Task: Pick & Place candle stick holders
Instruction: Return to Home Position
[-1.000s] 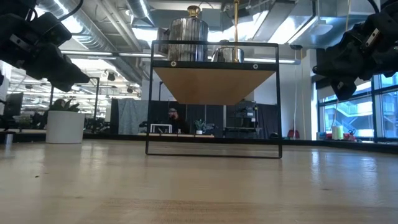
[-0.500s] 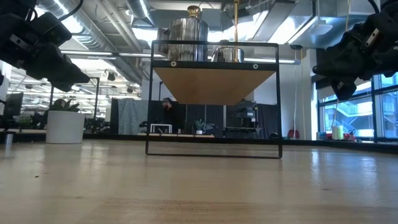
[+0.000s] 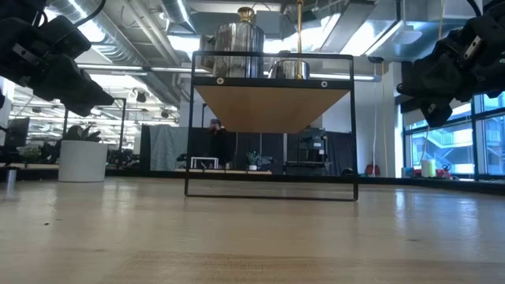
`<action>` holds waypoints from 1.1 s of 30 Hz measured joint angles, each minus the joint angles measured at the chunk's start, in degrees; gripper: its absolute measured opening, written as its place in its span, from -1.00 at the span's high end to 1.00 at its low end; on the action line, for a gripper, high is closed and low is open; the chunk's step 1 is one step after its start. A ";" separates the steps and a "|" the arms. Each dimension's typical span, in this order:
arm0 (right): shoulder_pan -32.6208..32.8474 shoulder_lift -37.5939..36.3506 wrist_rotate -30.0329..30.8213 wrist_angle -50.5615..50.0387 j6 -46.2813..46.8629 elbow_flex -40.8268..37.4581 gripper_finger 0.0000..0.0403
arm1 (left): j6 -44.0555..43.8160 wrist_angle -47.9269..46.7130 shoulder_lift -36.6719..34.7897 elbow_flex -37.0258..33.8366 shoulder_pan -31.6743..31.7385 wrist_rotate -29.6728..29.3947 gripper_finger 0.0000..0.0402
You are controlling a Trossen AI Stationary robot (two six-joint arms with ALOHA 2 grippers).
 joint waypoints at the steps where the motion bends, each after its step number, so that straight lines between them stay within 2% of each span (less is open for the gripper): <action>1: -0.01 0.00 0.00 -0.01 0.00 0.00 0.98 | 0.00 0.00 0.00 0.00 0.00 0.00 0.99; 33: 0.02 0.00 -0.02 -0.01 0.00 0.00 0.98 | 0.00 0.00 -0.02 0.00 0.00 0.00 0.99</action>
